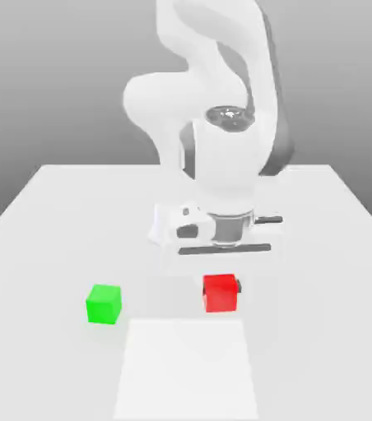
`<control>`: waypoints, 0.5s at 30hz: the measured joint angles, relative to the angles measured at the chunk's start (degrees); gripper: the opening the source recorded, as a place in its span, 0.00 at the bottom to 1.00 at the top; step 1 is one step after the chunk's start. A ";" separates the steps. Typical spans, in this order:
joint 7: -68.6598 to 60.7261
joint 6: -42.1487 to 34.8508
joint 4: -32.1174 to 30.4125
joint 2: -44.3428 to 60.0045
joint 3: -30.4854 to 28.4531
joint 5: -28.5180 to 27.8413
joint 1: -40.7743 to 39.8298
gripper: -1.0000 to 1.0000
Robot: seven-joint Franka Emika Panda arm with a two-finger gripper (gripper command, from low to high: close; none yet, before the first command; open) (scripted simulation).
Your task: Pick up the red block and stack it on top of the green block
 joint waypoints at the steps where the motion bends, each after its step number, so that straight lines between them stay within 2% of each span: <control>1: 1.45 -0.54 -0.19 -0.73 -0.67 -0.27 -1.37 0.00; 15: 23.42 -7.19 -2.70 -9.99 -7.55 -5.17 -24.70 0.00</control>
